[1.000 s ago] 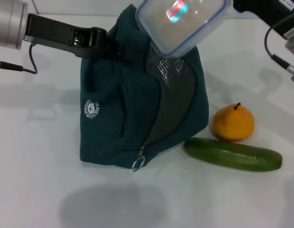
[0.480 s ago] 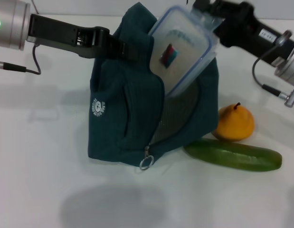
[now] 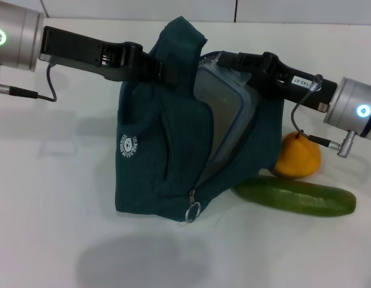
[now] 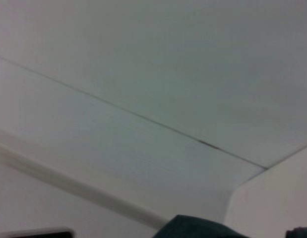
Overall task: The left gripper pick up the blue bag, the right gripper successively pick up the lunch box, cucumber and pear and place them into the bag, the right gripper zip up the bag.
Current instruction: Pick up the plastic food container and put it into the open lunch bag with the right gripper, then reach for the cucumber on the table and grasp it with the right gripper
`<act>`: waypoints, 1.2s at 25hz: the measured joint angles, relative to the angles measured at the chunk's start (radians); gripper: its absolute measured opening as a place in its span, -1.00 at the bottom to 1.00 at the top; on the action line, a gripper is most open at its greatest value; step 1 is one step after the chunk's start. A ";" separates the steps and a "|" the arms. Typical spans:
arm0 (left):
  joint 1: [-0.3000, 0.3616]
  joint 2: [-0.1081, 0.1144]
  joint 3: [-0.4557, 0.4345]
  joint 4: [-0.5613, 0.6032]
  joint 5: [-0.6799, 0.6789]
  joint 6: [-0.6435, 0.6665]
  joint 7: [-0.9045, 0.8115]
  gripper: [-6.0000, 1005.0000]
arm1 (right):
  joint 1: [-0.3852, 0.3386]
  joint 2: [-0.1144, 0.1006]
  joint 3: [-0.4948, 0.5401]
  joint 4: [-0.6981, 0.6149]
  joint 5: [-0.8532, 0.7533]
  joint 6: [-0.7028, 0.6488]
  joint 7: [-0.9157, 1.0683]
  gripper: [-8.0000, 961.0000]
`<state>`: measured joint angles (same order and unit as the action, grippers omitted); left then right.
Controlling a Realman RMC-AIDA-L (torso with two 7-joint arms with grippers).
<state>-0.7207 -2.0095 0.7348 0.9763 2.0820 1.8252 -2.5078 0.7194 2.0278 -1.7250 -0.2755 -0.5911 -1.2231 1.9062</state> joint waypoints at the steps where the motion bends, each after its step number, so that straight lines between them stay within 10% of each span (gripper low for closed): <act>1: 0.000 0.000 0.000 0.000 0.000 0.000 0.000 -0.91 | -0.001 0.000 -0.009 -0.001 0.008 0.009 -0.002 -0.79; 13: 0.000 0.005 0.000 -0.011 0.007 0.001 0.010 -0.91 | -0.048 0.000 -0.009 -0.060 0.064 -0.004 -0.094 -0.66; 19: 0.012 0.011 -0.004 -0.011 0.006 -0.001 0.011 -0.91 | -0.076 -0.012 0.052 -0.059 0.071 -0.057 -0.159 -0.14; 23: 0.023 0.016 -0.005 -0.002 0.004 -0.001 0.012 -0.91 | -0.126 -0.051 0.127 -0.059 0.066 -0.136 -0.233 0.14; 30: 0.028 0.020 -0.008 -0.001 0.002 -0.001 0.016 -0.91 | -0.188 -0.181 0.137 -0.137 -0.062 -0.252 -0.335 0.32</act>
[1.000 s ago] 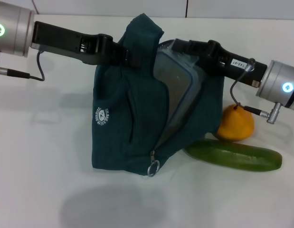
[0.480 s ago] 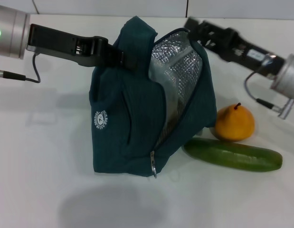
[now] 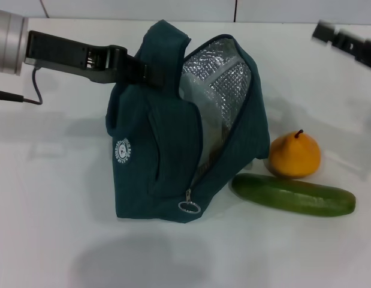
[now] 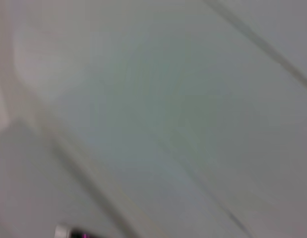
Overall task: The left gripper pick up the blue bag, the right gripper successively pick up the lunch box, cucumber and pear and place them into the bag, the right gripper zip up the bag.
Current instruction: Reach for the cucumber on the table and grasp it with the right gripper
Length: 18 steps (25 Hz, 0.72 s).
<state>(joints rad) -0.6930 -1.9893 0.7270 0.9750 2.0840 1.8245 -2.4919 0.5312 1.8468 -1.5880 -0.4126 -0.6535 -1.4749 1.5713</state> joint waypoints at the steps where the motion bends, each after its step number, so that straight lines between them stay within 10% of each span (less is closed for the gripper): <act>1: 0.000 0.002 0.000 0.000 0.000 0.000 0.000 -0.91 | -0.004 -0.023 0.002 -0.045 -0.050 0.009 0.006 0.34; 6: 0.000 0.004 0.000 0.001 -0.001 0.001 0.005 -0.91 | -0.010 -0.062 0.118 -0.279 -0.415 0.069 0.135 0.36; 18: -0.002 0.012 0.002 0.001 0.003 0.000 0.011 -0.91 | 0.075 0.042 0.483 -0.920 -1.437 -0.248 0.518 0.37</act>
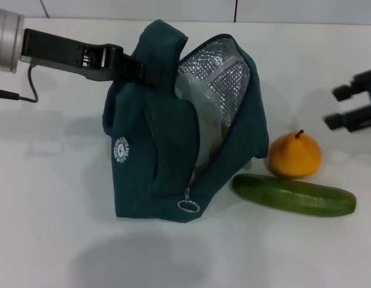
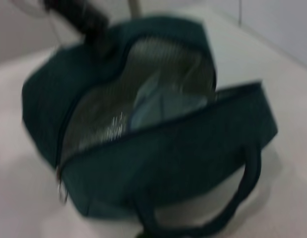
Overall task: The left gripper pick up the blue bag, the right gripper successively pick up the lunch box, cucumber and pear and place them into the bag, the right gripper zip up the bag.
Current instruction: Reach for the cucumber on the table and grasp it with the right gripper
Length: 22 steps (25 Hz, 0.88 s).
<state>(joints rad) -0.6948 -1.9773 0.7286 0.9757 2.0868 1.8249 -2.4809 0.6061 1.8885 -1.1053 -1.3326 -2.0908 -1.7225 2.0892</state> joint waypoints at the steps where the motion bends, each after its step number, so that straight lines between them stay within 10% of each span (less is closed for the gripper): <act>1: -0.001 0.001 0.000 0.000 0.002 0.000 0.001 -0.91 | 0.008 0.003 0.009 -0.029 -0.038 -0.036 0.000 0.37; 10: -0.005 0.003 0.002 -0.004 0.004 -0.001 0.000 -0.91 | 0.120 -0.008 0.042 -0.073 -0.149 -0.274 0.003 0.38; 22: -0.010 0.003 0.005 -0.002 0.005 -0.001 -0.003 -0.91 | 0.216 0.116 -0.068 0.019 -0.428 -0.291 0.016 0.76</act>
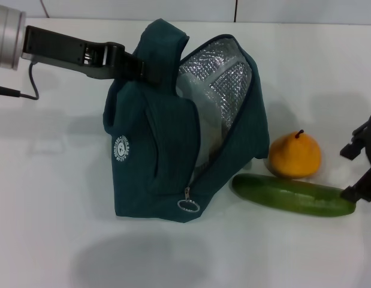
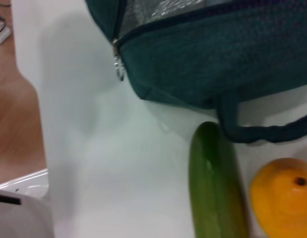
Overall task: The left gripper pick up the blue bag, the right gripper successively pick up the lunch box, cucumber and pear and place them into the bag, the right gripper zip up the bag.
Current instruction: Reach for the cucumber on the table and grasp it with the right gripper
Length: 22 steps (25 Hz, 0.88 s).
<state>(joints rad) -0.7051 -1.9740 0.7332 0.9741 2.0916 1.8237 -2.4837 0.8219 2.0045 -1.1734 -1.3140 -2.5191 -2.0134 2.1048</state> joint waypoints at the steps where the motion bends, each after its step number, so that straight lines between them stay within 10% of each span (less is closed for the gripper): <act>1: 0.000 0.000 0.000 0.000 0.000 0.000 0.000 -0.91 | 0.001 0.003 -0.011 0.010 -0.001 0.007 0.000 0.77; 22: 0.000 0.000 0.000 -0.003 0.003 0.000 0.003 -0.91 | -0.041 0.020 -0.269 0.136 0.040 0.266 -0.006 0.79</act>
<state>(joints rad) -0.7055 -1.9741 0.7332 0.9713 2.0949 1.8237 -2.4810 0.7807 2.0245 -1.4429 -1.1782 -2.4793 -1.7476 2.0988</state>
